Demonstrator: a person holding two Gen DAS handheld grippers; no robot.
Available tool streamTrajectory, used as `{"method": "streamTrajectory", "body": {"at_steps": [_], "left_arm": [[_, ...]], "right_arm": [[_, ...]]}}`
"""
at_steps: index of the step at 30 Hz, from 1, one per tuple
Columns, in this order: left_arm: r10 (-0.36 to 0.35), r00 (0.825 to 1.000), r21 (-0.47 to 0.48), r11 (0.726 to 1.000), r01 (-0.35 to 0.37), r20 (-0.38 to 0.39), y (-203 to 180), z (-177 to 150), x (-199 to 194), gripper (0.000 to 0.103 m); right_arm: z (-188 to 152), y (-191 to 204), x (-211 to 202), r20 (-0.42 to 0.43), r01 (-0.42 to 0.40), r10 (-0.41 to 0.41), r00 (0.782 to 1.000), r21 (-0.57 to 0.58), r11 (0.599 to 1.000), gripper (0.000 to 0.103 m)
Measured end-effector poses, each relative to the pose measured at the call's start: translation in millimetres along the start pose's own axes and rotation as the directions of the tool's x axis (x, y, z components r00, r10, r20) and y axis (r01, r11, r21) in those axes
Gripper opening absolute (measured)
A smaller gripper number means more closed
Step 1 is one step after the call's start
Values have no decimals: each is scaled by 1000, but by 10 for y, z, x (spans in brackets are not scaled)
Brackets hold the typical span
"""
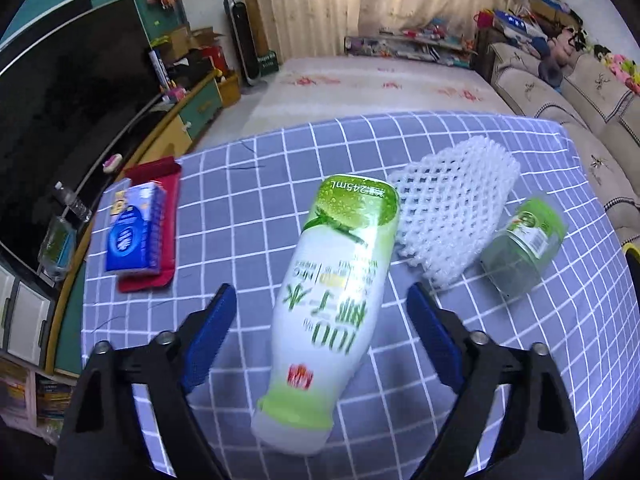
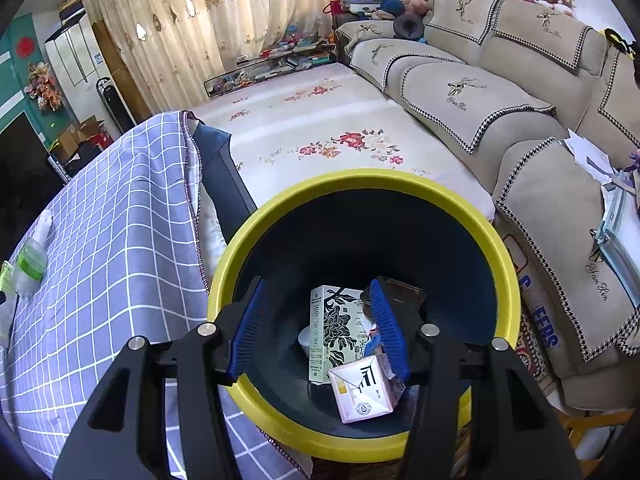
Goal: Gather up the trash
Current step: 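Lower the left gripper onto the coconut water bottle and grasp it, then carry the coconut water bottle over the bin and open the left gripper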
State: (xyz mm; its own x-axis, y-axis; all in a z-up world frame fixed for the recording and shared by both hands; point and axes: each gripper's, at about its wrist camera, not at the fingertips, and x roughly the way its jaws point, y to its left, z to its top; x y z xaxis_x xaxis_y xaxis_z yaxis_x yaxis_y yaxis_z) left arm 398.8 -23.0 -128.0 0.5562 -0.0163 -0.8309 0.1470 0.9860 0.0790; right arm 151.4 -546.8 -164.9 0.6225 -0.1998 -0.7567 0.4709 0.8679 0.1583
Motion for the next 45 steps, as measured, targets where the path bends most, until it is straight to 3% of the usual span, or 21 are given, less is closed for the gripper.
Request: {"method": "streamTrajectory", "body": {"at_steps": [8,14,17,20,24,31,38,45], "left_arm": [[-45,996,-8,999,45,-71,53,142,355,68],[-47,993,3,999,48,-113,31,229,510,66],[-55,992,11,998,56,-117,12,276,521,54],[-38,993,25,999,41,-110,-24,291,478,53],[-38,996,35,999,41,-78,-69,229,277,52],[-99,995,58,994,98,9,-252,36,-374,51],[-164,983,117,981,154,78,-522,-253,-1038,51],[-219,971,181,963,200,96,-900,-477,-1405,51]], "right_arm": [[6,37,41,-8,-1,1,1000,-12,1000,51],[10,17,47,-14,1,-1,1000,-17,1000,52],[8,-2,22,-10,3,-3,1000,-19,1000,52],[9,-24,-11,-2,2,-2,1000,-12,1000,52],[8,-62,-65,9,-2,2,1000,-6,1000,52],[3,-123,-234,40,-19,19,999,-1,1000,52],[-14,-180,-404,66,-38,38,997,-3,999,52],[-61,-334,-560,89,-48,47,995,12,999,52]]}}
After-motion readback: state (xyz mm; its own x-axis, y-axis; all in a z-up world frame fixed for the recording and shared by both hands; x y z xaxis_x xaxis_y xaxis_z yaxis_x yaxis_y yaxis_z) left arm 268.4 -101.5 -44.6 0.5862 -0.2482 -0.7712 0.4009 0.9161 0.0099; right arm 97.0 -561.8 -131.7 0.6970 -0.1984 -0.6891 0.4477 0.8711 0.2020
